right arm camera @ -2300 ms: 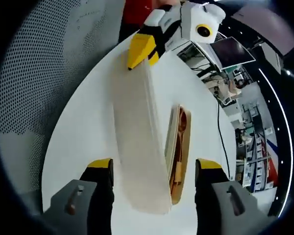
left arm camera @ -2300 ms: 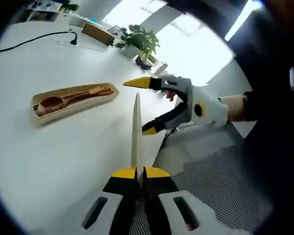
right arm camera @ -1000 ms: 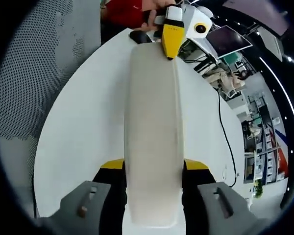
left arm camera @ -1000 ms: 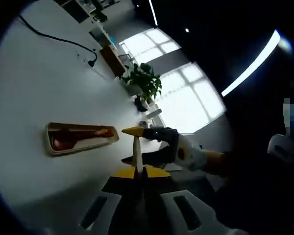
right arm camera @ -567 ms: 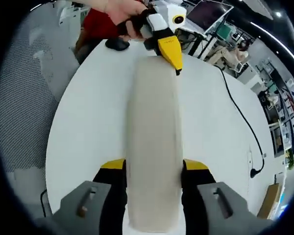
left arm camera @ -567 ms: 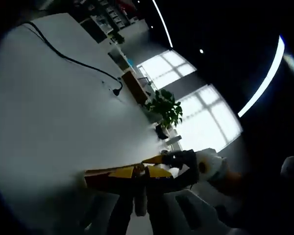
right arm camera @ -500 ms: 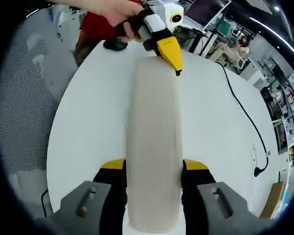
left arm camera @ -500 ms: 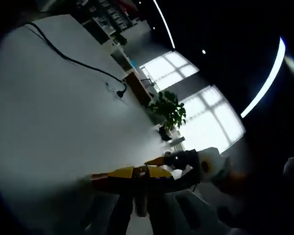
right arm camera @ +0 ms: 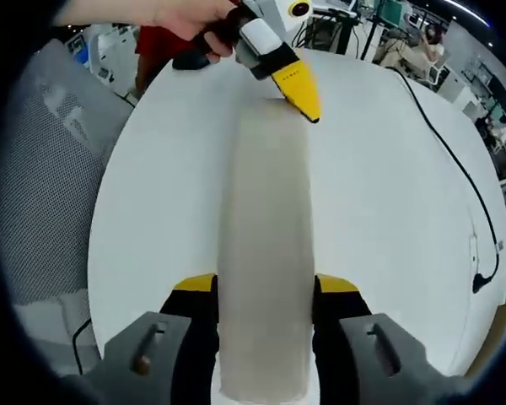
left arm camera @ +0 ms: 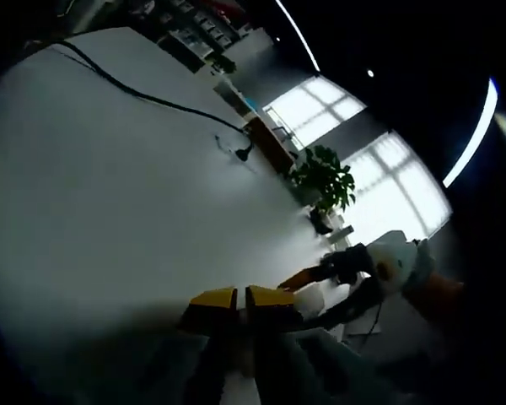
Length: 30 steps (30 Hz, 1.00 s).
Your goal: Arrange the utensils inside the cutlery case until each visible utensil rests in its matching compartment.
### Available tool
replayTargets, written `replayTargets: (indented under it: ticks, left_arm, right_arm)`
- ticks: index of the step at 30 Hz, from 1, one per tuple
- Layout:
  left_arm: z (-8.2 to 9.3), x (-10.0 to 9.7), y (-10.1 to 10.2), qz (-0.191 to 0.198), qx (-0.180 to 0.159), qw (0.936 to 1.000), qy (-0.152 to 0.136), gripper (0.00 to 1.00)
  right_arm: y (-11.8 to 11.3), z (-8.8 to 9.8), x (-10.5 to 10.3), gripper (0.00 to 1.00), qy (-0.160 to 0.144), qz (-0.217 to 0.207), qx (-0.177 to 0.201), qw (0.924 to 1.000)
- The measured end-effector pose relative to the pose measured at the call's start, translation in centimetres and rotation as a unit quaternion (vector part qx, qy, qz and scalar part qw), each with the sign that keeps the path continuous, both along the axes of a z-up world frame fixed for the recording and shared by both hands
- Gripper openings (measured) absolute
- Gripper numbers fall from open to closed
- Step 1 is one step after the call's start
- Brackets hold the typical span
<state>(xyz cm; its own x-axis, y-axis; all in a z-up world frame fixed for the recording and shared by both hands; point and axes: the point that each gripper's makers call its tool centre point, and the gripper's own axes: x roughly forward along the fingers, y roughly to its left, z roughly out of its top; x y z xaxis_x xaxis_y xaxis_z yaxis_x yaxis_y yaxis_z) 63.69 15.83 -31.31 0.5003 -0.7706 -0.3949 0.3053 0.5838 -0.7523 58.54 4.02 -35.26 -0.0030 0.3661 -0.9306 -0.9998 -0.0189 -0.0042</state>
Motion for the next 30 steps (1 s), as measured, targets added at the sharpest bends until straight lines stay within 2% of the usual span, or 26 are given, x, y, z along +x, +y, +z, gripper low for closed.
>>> replayTargets:
  ticks: [3,7,10,14,16,18,19,20,21,22,26,30]
  left_arm:
    - [0.1,-0.2,0.9,0.014,0.001,0.9999,0.000,0.21]
    - [0.0,-1.0,2.0,0.013,0.015,0.9998,0.001,0.20]
    - [0.0,-2.5,2.0,-0.009,0.007,0.9999,0.013,0.20]
    - [0.2,-4.5,2.1,-0.042,0.027,0.9988,0.004,0.23]
    - [0.1,-5.6,1.5,-0.071,0.034,0.9969,0.006,0.24]
    - [-0.4,-6.3,1.3,-0.092,0.059,0.9940,0.000,0.27]
    - [-0.4,-6.1,1.1,-0.089,0.062,0.9940,-0.007,0.28]
    - [-0.7,-6.5,1.1,-0.096,0.071,0.9928,0.002,0.28]
    - [-0.6,-6.2,1.2,-0.094,0.077,0.9925,-0.013,0.27]
    - [-0.7,-6.2,1.2,-0.092,0.081,0.9925,-0.005,0.28]
    - [-0.9,-6.1,1.2,-0.092,0.091,0.9916,-0.009,0.29]
    - [-0.7,-5.9,1.8,-0.088,0.108,0.9900,-0.021,0.30]
  right_arm:
    - [0.2,-0.1,-0.1,0.42,0.008,-0.004,0.002,1.0000]
    - [0.3,-0.3,-0.3,0.42,0.020,-0.006,0.003,0.9998]
    - [0.3,-0.4,-0.6,0.42,0.042,-0.013,0.006,0.9990]
    - [0.4,-0.4,-0.6,0.42,0.054,-0.018,0.009,0.9983]
    - [0.6,-0.3,-0.5,0.42,0.057,-0.019,0.013,0.9981]
    - [0.6,-0.3,-0.6,0.42,0.061,-0.018,0.012,0.9979]
    - [0.6,-0.4,-0.5,0.42,0.060,-0.017,0.011,0.9980]
    - [0.5,-0.4,-0.5,0.42,0.060,-0.017,0.011,0.9980]
    - [0.5,-0.4,-0.6,0.42,0.060,-0.016,0.010,0.9980]
    - [0.5,-0.3,-0.5,0.43,0.060,-0.017,0.011,0.9980]
    - [0.3,-0.4,-0.6,0.43,0.060,-0.011,0.021,0.9979]
    - [-0.8,0.2,-0.8,0.46,0.057,-0.016,0.019,0.9980]
